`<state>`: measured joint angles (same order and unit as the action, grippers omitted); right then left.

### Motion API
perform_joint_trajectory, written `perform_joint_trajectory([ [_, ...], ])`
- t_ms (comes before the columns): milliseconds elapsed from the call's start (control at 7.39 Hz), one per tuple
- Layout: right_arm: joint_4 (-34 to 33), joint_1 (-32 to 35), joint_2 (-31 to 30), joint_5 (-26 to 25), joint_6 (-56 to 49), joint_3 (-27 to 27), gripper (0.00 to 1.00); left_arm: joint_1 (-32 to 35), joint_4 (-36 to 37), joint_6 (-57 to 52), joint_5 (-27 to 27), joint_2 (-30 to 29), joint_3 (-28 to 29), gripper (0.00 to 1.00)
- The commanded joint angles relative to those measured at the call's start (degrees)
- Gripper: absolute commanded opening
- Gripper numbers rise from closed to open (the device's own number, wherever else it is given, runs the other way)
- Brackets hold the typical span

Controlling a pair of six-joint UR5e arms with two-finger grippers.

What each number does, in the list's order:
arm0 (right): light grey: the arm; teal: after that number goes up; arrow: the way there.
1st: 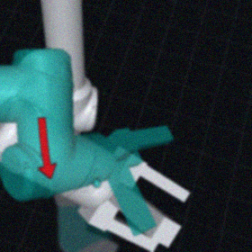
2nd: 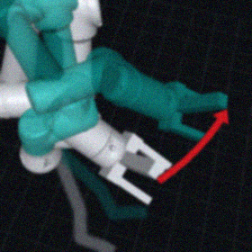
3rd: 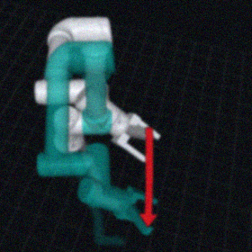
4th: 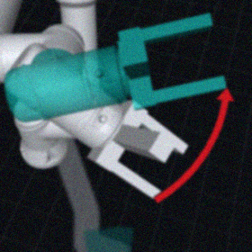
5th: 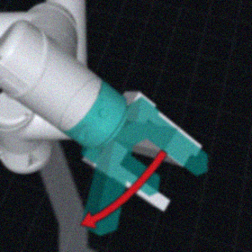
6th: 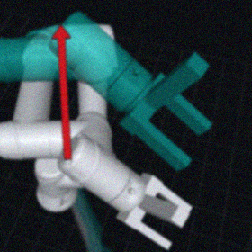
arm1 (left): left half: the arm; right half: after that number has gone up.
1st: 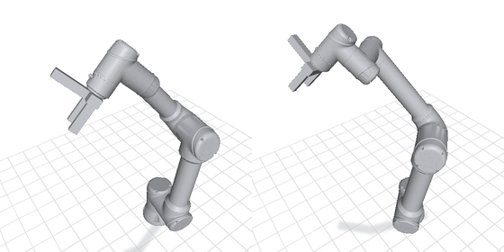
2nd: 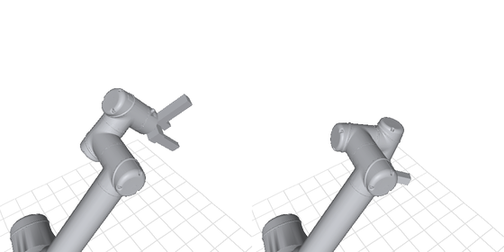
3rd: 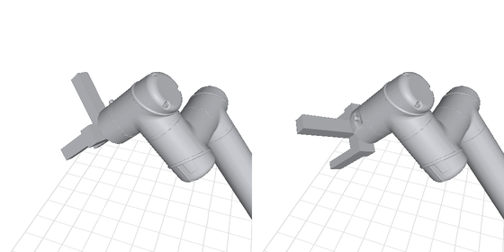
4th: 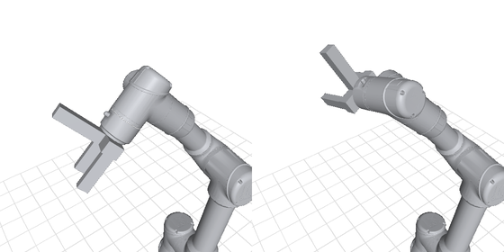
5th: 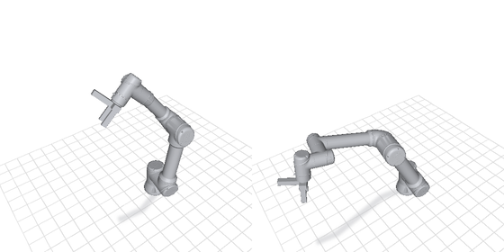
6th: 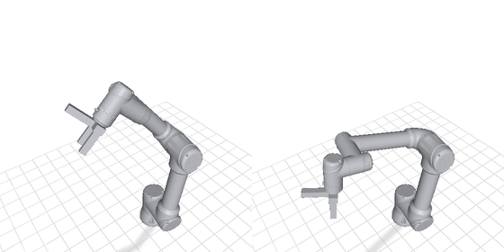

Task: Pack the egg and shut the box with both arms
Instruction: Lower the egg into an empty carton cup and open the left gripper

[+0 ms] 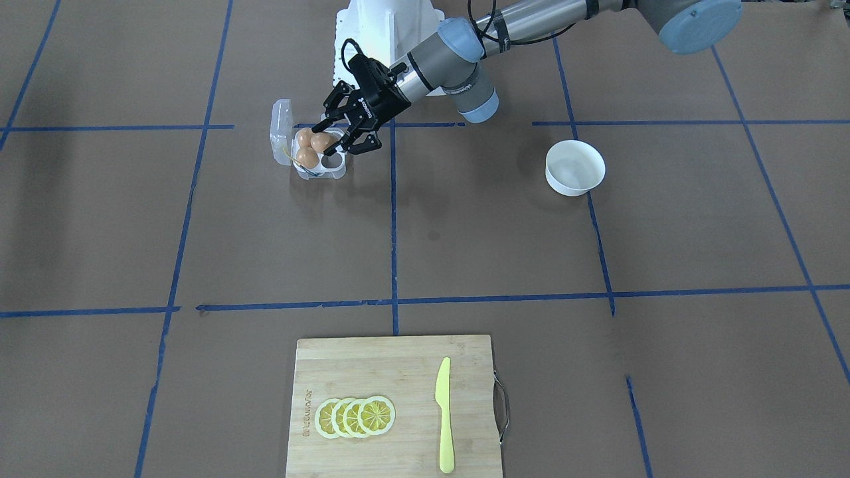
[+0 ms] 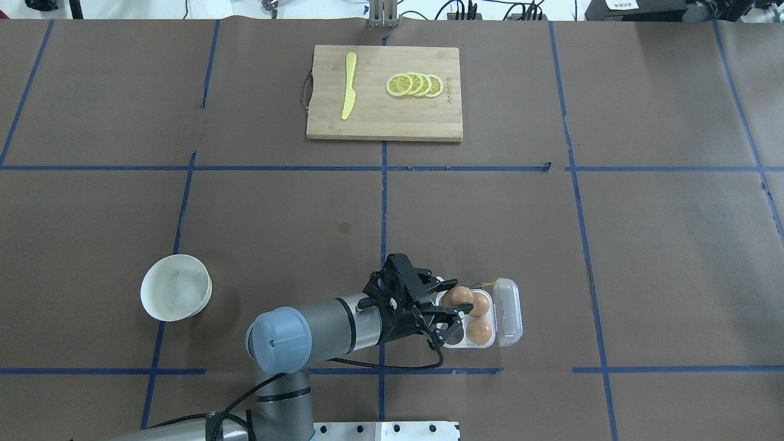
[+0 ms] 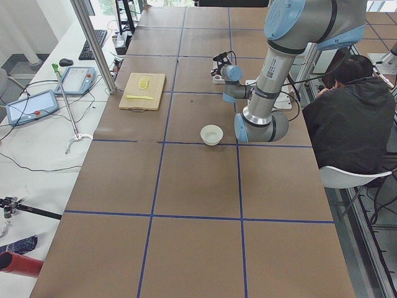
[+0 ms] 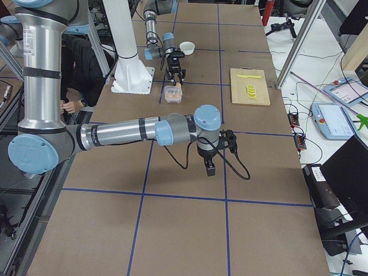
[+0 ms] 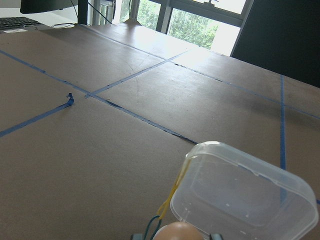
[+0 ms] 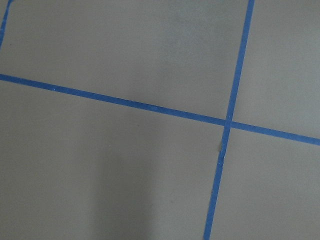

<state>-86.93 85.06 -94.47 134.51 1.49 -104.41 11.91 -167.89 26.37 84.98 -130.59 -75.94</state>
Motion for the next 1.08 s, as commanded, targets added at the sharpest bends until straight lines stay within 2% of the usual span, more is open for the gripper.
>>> perform_joint_trajectory([
  [0,0.0,0.0,0.0,0.0,0.0,0.0,1.00,-0.5,0.0,0.0,0.0,-0.1,0.0,0.40],
  [541,-0.1,0.0,-0.1,0.1,0.0,0.0,1.00,-0.9,-0.1,0.1,0.0,-0.2,-0.1,0.63],
  [676,0.0,0.0,0.0,0.1,0.0,0.0,1.00,-0.9,-0.1,0.1,0.0,-0.2,-0.1,0.77],
  [812,-0.1,0.0,-0.1,0.1,0.0,0.1,1.00,-0.9,-0.1,0.1,-0.1,-0.3,-0.1,0.99],
  [947,-0.1,0.0,-0.1,0.1,0.0,0.0,1.00,-0.8,-0.1,0.1,-0.1,-0.2,-0.2,0.99],
])
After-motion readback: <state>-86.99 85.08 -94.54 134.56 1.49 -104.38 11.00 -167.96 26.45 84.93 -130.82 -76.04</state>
